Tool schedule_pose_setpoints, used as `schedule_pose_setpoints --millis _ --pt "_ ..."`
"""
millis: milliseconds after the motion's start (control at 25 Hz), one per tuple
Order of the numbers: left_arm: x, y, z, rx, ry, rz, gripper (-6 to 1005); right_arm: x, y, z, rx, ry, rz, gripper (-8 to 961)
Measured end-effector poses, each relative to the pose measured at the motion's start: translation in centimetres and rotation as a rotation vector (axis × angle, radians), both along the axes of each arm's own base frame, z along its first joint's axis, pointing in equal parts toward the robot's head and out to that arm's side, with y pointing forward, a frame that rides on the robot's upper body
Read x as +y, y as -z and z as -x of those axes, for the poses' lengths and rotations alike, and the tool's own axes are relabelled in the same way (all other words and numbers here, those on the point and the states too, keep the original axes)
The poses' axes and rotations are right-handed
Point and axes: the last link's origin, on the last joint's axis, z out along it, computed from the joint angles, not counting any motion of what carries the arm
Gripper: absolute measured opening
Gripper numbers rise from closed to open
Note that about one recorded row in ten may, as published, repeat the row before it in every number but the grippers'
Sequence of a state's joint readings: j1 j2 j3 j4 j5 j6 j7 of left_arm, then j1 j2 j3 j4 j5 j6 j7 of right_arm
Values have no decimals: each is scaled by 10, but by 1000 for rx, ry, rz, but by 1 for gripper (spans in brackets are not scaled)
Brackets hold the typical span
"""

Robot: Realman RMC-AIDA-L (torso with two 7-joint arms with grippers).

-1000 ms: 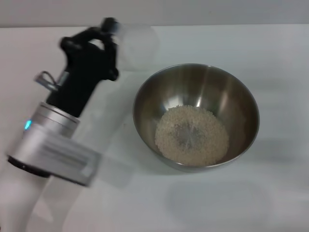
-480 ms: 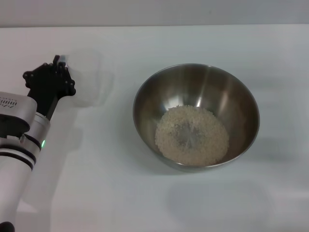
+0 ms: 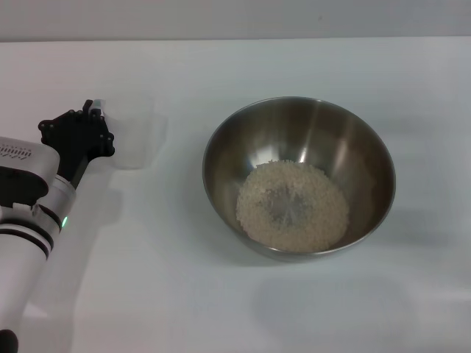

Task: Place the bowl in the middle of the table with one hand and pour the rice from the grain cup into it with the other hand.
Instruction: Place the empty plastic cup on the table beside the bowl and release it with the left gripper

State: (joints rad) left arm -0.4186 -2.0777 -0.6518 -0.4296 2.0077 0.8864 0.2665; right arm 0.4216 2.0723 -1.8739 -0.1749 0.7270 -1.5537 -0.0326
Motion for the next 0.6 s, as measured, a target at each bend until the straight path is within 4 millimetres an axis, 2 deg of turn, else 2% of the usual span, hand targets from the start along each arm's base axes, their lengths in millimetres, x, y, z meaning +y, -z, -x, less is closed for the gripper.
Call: schedule_pose_setpoints --millis 360,560,600 --pt "-2 -2 5 -63 -31 2 162 1 -1 0 0 0 -3 487" --pt "-8 -2 11 -82 -41 12 420 4 -2 1 -3 -1 0 487" --pt "-8 -2 11 -82 -41 12 445 4 -2 1 -3 -1 0 487"
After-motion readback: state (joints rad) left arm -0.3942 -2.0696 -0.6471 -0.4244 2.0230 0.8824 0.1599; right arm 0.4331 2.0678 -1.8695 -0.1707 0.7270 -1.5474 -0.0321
